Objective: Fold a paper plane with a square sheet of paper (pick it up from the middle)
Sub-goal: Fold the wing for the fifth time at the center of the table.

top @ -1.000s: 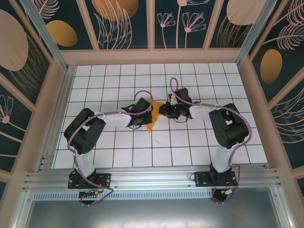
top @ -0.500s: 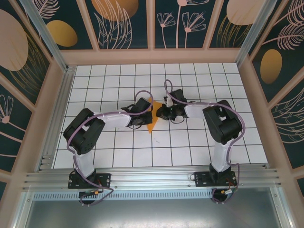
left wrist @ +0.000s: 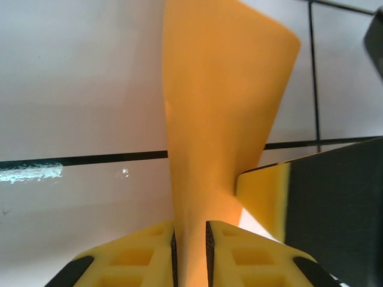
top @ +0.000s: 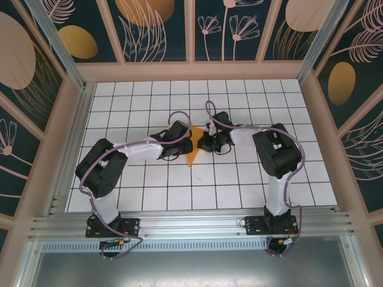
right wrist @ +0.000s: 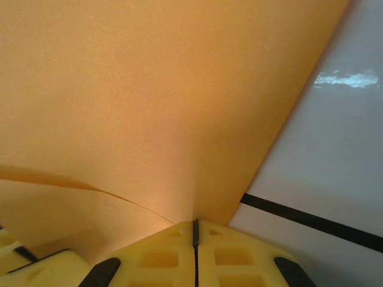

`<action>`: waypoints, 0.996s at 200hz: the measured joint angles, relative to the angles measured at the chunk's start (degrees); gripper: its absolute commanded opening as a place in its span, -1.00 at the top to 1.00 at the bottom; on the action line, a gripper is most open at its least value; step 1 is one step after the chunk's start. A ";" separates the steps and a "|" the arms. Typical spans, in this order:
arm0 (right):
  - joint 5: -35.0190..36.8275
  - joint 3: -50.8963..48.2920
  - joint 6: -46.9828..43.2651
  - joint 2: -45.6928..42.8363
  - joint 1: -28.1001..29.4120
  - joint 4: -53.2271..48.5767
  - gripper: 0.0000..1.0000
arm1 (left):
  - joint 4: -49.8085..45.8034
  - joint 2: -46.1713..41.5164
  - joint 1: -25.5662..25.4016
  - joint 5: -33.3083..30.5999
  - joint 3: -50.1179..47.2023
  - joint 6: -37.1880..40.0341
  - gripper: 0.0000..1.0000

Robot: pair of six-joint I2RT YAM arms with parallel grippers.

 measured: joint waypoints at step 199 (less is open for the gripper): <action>-2.34 -1.22 3.04 0.26 -0.72 2.62 0.87 | 0.42 2.75 -2.73 -0.79 3.91 -3.69 0.52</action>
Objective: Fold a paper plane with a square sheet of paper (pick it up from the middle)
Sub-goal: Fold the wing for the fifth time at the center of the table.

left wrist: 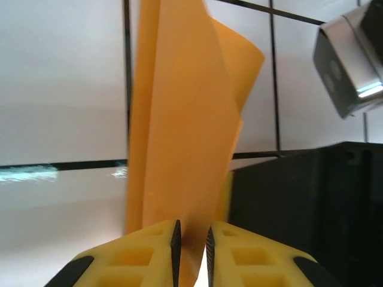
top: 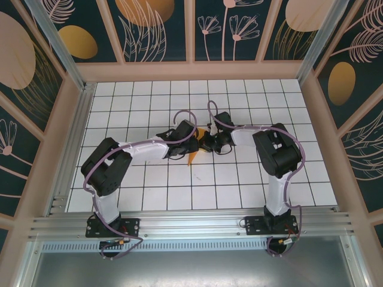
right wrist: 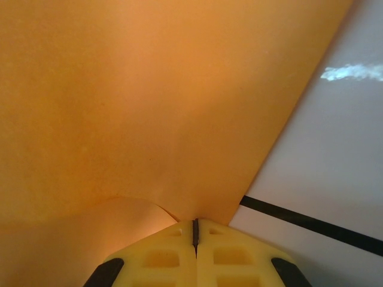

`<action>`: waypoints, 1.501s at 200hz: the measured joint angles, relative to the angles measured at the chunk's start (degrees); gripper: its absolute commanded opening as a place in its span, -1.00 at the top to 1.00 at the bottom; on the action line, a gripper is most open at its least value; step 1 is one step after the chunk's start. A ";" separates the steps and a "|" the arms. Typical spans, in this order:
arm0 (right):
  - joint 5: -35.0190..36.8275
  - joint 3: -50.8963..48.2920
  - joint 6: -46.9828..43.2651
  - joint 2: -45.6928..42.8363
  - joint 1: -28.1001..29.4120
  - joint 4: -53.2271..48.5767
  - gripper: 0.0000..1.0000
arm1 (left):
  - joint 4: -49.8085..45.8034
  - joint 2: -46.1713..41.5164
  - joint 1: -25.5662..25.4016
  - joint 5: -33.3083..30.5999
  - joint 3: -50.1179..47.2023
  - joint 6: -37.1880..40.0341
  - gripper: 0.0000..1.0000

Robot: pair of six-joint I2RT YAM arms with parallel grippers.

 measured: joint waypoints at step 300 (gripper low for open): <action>-1.99 -1.33 1.92 0.11 -0.94 2.54 0.90 | 26.38 -3.08 5.35 17.77 -17.05 -3.63 0.58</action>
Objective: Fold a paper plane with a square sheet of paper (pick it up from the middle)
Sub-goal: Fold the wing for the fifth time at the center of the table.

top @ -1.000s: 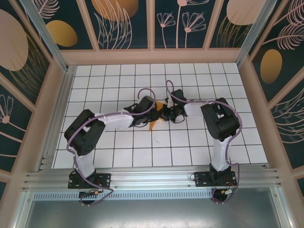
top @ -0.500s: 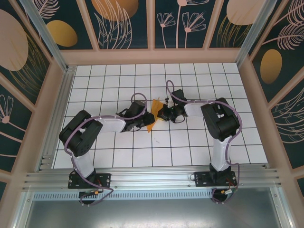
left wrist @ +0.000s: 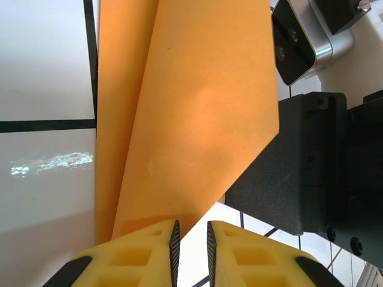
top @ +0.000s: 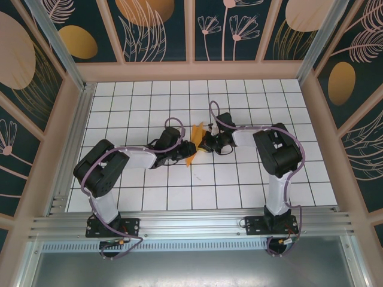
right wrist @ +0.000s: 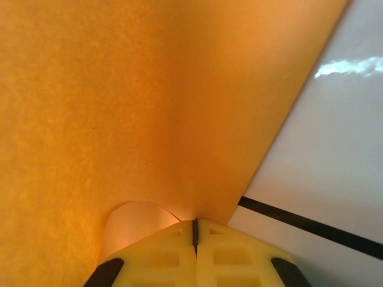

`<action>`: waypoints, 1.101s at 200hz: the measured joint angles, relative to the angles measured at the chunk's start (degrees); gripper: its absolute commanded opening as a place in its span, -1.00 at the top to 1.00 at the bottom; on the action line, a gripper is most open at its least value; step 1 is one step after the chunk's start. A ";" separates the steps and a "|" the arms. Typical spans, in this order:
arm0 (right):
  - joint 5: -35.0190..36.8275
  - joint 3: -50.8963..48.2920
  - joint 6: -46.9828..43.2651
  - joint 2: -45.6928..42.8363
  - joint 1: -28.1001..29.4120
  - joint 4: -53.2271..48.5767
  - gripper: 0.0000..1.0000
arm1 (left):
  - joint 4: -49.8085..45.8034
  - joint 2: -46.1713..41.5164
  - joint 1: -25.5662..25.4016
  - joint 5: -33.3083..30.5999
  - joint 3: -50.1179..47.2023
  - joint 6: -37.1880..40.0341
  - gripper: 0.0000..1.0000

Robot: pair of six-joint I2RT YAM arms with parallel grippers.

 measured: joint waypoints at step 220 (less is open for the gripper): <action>1.20 -7.52 -0.31 -9.51 -1.79 7.76 0.40 | 1.79 3.65 0.09 -2.29 1.62 -1.14 0.85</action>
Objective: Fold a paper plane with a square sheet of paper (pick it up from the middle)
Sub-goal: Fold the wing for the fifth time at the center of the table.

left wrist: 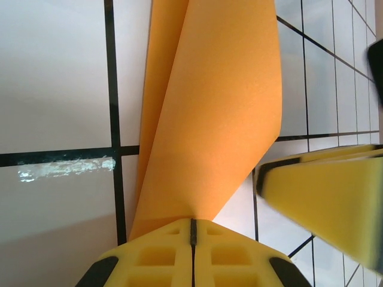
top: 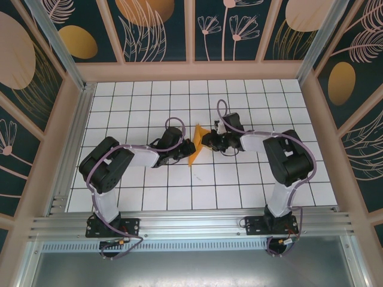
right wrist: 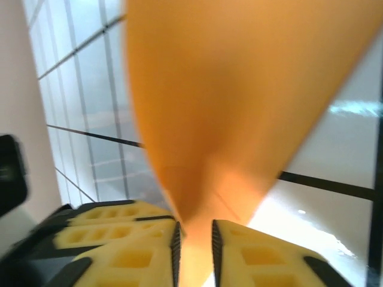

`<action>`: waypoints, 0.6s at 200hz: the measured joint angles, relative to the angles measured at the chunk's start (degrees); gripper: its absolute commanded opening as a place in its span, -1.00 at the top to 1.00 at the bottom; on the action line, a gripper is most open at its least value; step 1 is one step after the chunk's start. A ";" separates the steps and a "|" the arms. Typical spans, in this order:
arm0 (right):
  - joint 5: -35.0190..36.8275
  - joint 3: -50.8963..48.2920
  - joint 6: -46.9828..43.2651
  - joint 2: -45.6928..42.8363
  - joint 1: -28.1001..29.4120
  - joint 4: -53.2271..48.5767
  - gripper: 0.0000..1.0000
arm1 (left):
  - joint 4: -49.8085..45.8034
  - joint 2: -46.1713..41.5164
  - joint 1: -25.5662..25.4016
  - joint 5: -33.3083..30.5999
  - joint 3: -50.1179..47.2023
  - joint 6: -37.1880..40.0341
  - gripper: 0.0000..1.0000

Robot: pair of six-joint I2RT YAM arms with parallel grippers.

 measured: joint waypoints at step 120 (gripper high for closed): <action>0.26 5.03 -6.23 3.52 0.00 -1.86 0.33 | 0.15 0.55 0.00 0.35 0.50 0.00 0.84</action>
